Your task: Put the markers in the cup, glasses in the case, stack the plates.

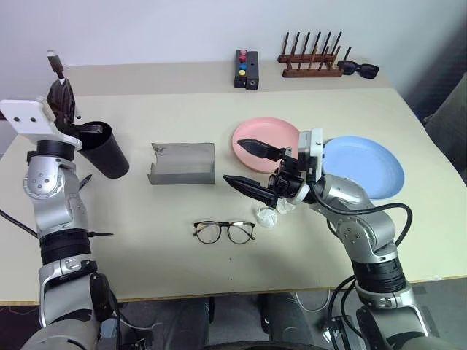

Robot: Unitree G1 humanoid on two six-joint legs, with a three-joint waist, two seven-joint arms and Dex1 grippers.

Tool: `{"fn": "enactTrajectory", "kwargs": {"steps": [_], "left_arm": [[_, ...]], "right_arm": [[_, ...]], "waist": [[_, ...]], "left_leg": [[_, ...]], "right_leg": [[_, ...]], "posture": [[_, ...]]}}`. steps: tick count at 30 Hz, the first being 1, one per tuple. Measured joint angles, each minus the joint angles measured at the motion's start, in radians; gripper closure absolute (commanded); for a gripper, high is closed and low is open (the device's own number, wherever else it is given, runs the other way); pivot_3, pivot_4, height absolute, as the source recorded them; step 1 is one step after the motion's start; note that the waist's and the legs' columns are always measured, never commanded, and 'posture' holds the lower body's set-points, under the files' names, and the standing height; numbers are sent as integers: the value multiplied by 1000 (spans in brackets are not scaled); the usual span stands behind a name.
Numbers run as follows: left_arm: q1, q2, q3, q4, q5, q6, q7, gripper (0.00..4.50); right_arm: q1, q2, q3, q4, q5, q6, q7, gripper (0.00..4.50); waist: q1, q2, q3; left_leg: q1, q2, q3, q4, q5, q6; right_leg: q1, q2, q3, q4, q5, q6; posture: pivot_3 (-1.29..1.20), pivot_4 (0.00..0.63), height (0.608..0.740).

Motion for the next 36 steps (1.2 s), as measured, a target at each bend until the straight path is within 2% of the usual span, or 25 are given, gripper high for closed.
{"fn": "enactTrajectory", "kwargs": {"steps": [5,12,33,34,35,36], "left_arm": [[4,-1,-14,30,-1,-26,1,4488],[66,-24,-24,-6,-3,-19,22,4488],[100,-58,-30,-98,-21,53,51,4488],[100,-59,-30,-101,-22,54,51,3682],[100,-61,-30,-103,-23,54,51,3417],[100,-63,-30,-106,-23,54,54,2930]], "right_arm": [[0,20,13,0,0,0,-5,0],[0,26,14,0,0,0,-7,0],[-4,45,23,11,0,1,2,0],[-4,44,23,11,0,1,2,0],[-4,44,23,11,0,1,2,0],[-4,44,23,11,0,1,3,0]], "waist": [[2,0,0],[3,0,0],[3,0,0],[3,0,0],[3,0,0],[2,0,0]], "left_leg": [[0,0,0,0,0,0],[0,0,0,0,0,0],[0,0,0,0,0,0],[0,0,0,0,0,0],[0,0,0,0,0,0],[0,0,0,0,0,0]], "right_leg": [[0,0,0,1,0,0],[0,0,0,1,0,0],[0,0,0,1,0,0],[0,0,0,1,0,0],[0,0,0,1,0,0],[0,0,0,1,0,0]], "posture": [[0,150,734],[0,150,734],[0,150,734],[0,150,734],[0,150,734],[0,150,734]]}}
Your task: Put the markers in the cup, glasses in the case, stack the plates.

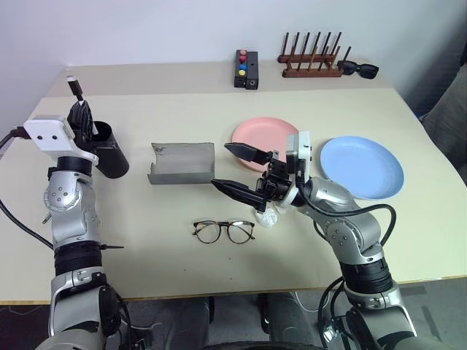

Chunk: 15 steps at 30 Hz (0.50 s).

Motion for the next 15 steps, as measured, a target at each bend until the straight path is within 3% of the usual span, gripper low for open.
{"fn": "enactTrajectory", "kwargs": {"steps": [3,15], "left_arm": [[0,-1,0,-1,1,5,16,1518],[7,-4,0,-29,-1,17,27,1518]], "right_arm": [[0,0,0,0,0,0,2,0],[0,-1,0,0,0,5,12,0]], "waist": [[0,0,0],[0,0,0]], "left_leg": [[0,0,0,0,0,0],[0,0,0,0,0,0]], "right_leg": [[0,0,0,0,0,0],[0,0,0,0,0,0]], "posture": [[0,150,734],[0,150,734]]}}
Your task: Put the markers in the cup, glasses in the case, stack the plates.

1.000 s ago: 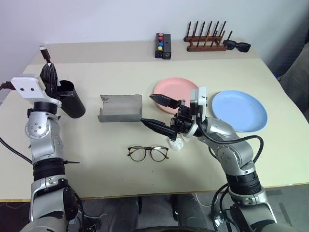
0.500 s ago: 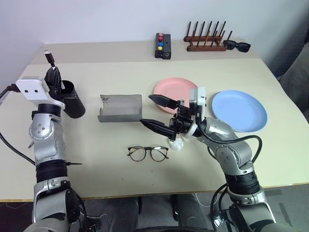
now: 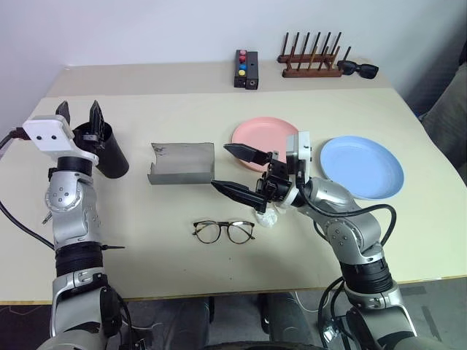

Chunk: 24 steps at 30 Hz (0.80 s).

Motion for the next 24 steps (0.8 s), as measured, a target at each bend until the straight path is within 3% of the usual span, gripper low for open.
{"fn": "enactTrajectory", "kwargs": {"steps": [2,6,7,11,14,19,24], "left_arm": [[3,2,3,-16,-9,14,1,1518],[48,99,47,-73,-41,108,0,225],[60,133,69,-79,-56,137,-7,102],[172,273,184,-147,-214,328,-145,102],[362,395,228,-190,-292,480,-320,102],[510,472,253,-187,-303,625,-432,102],[500,539,170,-104,-233,734,-441,102]], "right_arm": [[0,0,0,0,0,1,0,0],[0,-2,0,0,0,2,-1,0],[0,-4,0,0,-1,2,-1,0],[-3,-12,0,3,-1,3,0,0],[-12,-26,-7,19,-1,2,10,0],[-14,-30,-11,39,-1,2,24,0],[-15,-33,-9,40,0,4,39,0]], "waist": [[-1,0,0],[-12,0,0],[-15,0,0],[-26,0,0],[-32,1,1],[-20,1,0],[-20,1,1]], "left_leg": [[0,0,0,0,0,0],[0,0,0,-1,0,0],[0,0,0,-1,0,0],[0,0,0,-2,0,0],[0,1,1,-3,0,0],[0,1,0,-2,0,0],[0,1,0,-3,0,0]], "right_leg": [[0,0,0,0,0,0],[-2,0,0,1,0,0],[-2,0,0,2,0,0],[-2,0,0,2,0,0],[-3,0,1,2,-1,-1],[-3,0,1,2,-3,-5],[-3,0,1,2,-3,-5]], "posture": [[0,150,734],[0,150,734],[0,150,734],[0,150,734],[0,150,734],[0,150,734],[0,150,734]]}}
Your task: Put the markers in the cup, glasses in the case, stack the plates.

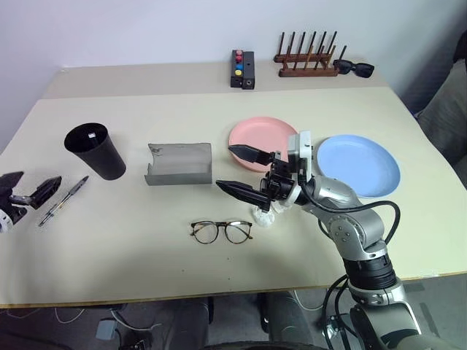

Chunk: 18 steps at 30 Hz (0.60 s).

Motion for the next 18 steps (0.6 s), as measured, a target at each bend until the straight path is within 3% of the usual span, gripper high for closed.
{"fn": "enactTrajectory", "kwargs": {"steps": [6,12,15,18], "left_arm": [[-128,48,-206,161,137,-6,-74,102],[-310,51,-350,340,247,-63,-155,102],[-368,51,-385,399,275,-84,-191,872],[-394,51,-403,428,284,-91,-209,2345]], "right_arm": [[-5,-99,27,-12,-9,16,82,0],[-2,-113,35,-29,-18,16,91,0],[5,-113,36,-32,-21,14,82,0],[9,-111,37,-34,-22,9,72,0]], "waist": [[-1,0,0],[-4,0,0],[0,0,0],[-1,0,0]], "left_leg": [[0,0,0,0,0,0],[0,0,1,0,0,0],[0,0,0,0,0,0],[0,0,0,0,0,0]], "right_leg": [[-1,0,0,0,0,0],[-1,0,0,1,2,3],[-1,0,0,2,2,4],[-1,0,0,2,2,4]], "posture": [[0,150,734],[0,150,734],[0,150,734],[0,150,734]]}}
